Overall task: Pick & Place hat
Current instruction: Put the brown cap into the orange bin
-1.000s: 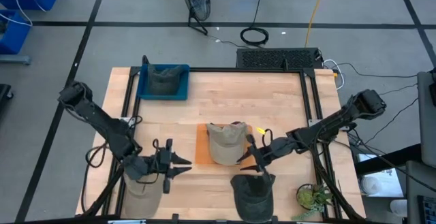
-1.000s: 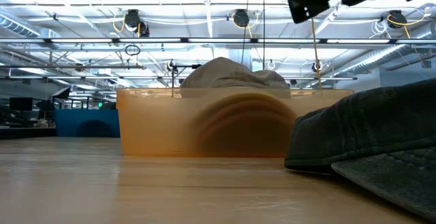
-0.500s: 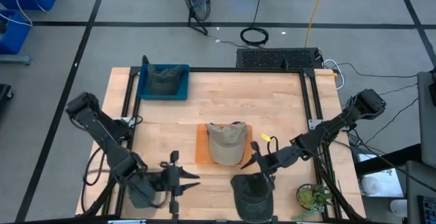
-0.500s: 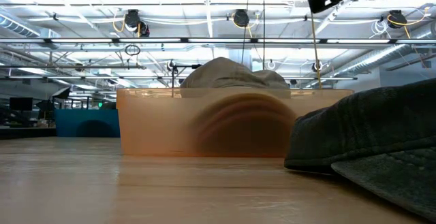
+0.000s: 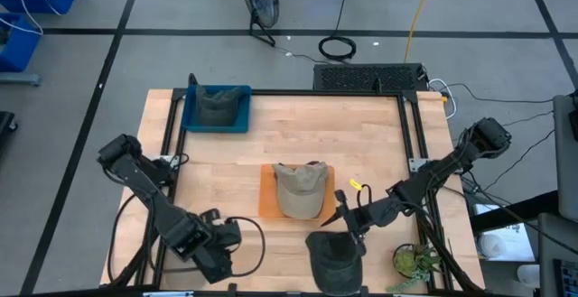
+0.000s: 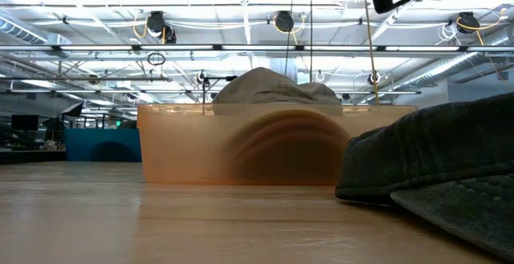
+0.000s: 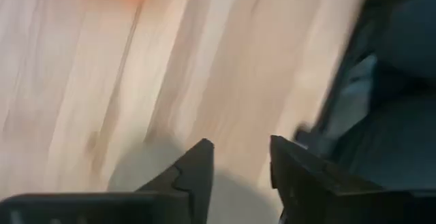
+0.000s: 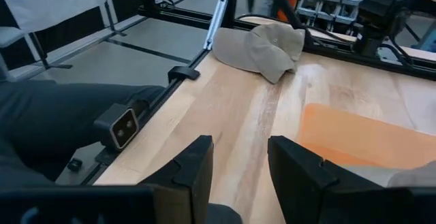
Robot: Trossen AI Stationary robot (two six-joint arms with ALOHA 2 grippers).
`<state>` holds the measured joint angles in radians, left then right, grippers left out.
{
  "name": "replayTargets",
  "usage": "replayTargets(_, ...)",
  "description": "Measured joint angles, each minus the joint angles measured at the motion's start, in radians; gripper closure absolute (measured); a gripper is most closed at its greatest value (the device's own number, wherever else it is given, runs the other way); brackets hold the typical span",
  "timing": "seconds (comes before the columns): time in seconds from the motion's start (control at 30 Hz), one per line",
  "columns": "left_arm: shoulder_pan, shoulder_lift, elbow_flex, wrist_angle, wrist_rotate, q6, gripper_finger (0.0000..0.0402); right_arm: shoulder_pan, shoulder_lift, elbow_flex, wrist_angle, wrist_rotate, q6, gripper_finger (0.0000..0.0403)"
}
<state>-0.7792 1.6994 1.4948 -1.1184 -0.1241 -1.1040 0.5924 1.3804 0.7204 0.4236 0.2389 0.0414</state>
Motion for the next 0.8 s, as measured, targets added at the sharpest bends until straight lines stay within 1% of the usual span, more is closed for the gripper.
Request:
replayTargets(0.1, -0.003, 0.019, 0.000, -0.105, 0.102, -0.073, 0.0219, 0.015, 0.000, 0.000, -0.002, 0.000, 0.003, 0.0275)
replayTargets(0.2, -0.025, 0.031, 0.000, -0.155, 0.214, -0.116, 0.0184, 0.029, 0.000, 0.000, -0.010, 0.000, 0.004, 0.0275)
replayTargets(0.3, -0.054, 0.034, -0.012, -0.178, 0.266, -0.163, 0.0155, 0.038, 0.000, 0.000, -0.017, 0.000, 0.003, 0.0275)
replayTargets(0.4, -0.088, 0.034, -0.044, -0.181, 0.281, -0.209, 0.0134, 0.039, 0.000, 0.000, -0.017, 0.000, 0.005, 0.0275)
replayTargets(0.5, -0.119, 0.034, -0.090, -0.170, 0.312, -0.242, 0.0122, 0.039, 0.000, 0.000, -0.018, 0.000, 0.011, 0.0275)
replayTargets(0.8, -0.205, 0.034, -0.204, -0.131, 0.308, -0.239, 0.0119, 0.038, 0.000, 0.000, -0.017, 0.000, 0.011, 0.0275)
